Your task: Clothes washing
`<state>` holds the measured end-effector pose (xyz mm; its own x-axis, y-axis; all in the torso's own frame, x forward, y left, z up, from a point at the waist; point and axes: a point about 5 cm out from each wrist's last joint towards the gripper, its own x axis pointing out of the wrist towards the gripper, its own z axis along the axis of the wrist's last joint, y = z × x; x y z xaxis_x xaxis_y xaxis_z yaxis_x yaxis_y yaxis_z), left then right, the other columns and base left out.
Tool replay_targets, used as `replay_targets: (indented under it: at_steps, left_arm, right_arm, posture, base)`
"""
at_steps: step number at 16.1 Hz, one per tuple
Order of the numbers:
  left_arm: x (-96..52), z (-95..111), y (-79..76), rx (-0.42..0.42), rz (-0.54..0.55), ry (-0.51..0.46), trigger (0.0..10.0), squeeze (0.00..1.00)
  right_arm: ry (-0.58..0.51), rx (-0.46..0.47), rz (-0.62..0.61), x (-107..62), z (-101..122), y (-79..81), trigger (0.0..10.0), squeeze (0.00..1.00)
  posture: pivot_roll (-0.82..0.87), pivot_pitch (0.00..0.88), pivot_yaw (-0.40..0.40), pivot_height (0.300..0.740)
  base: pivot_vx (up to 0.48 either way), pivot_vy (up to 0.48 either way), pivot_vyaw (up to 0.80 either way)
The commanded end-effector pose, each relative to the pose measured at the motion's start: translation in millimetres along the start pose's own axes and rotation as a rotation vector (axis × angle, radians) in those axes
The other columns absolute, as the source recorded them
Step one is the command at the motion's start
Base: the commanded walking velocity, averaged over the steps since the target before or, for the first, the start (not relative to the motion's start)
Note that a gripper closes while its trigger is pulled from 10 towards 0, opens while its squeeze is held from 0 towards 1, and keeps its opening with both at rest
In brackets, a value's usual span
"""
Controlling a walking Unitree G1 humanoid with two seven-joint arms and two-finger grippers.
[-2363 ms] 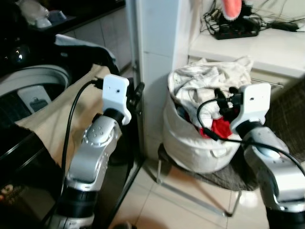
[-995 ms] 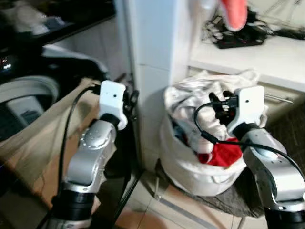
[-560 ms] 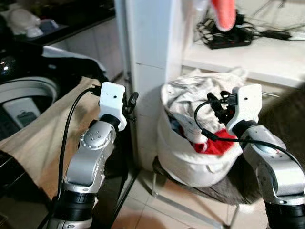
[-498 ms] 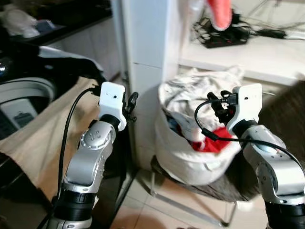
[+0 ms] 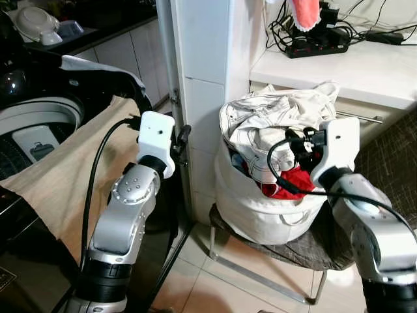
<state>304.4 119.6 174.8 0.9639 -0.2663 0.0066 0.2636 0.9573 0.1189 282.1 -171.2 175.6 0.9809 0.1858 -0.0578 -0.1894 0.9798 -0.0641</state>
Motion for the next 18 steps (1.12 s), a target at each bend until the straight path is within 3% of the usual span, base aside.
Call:
replay_targets:
  at_steps: [1, 4, 7, 8, 10, 15, 18]
  left_arm:
    - [0.2, 2, 0.9, 0.016, 0.018, -0.005, 10.0, 0.0]
    - [-2.3, 1, 5.5, -0.036, 0.062, -0.001, 10.0, 0.0]
    - [-1.6, 7, 17.8, 0.015, 0.122, -0.028, 10.0, 0.0]
    - [-2.0, 12, 19.7, -0.006, 0.111, -0.061, 10.0, 0.0]
    - [-1.7, 15, 19.2, -0.003, 0.102, -0.067, 10.0, 0.0]
    - [-0.9, 13, 19.8, -0.017, 0.101, -0.043, 10.0, 0.0]
    - [-0.7, 13, 18.9, -0.025, 0.096, -0.049, 10.0, 0.0]
  right_arm:
    - [-0.022, -0.001, 0.001, -1.3, 5, 2.4, 10.0, 0.0]
    - [-0.018, -0.007, 0.02, 0.5, 4, 7.0, 10.0, 0.0]
    - [-0.008, -0.027, 0.02, 4.2, 2, 8.2, 10.0, 0.0]
    - [-0.009, -0.021, 0.045, 4.9, 3, 10.9, 10.0, 0.0]
    - [-0.004, -0.033, 0.069, 4.6, 3, 14.4, 10.0, 0.0]
    - [-0.014, -0.042, 0.056, 3.6, 4, 13.4, 10.0, 0.0]
    - [-0.021, -0.015, 0.028, 2.5, 5, 8.4, 10.0, 0.0]
  posture:
    - [-0.05, 0.0, 0.028, 0.74]
    - [-0.03, 0.0, 0.004, 0.74]
    - [-0.02, 0.0, -0.004, 0.74]
    - [-0.02, 0.0, -0.001, 0.74]
    - [-0.02, 0.0, 0.007, 0.74]
    - [-0.03, 0.0, 0.016, 0.74]
    - [-0.03, 0.0, 0.02, 0.74]
  base:
    - [0.0, -0.48, 0.0]
    - [0.0, -0.32, 0.0]
    - [0.0, 0.0, 0.0]
    - [0.0, 0.0, 0.0]
    - [0.338, 0.0, 0.0]
    - [0.375, 0.0, 0.76]
    - [0.387, 0.0, 0.0]
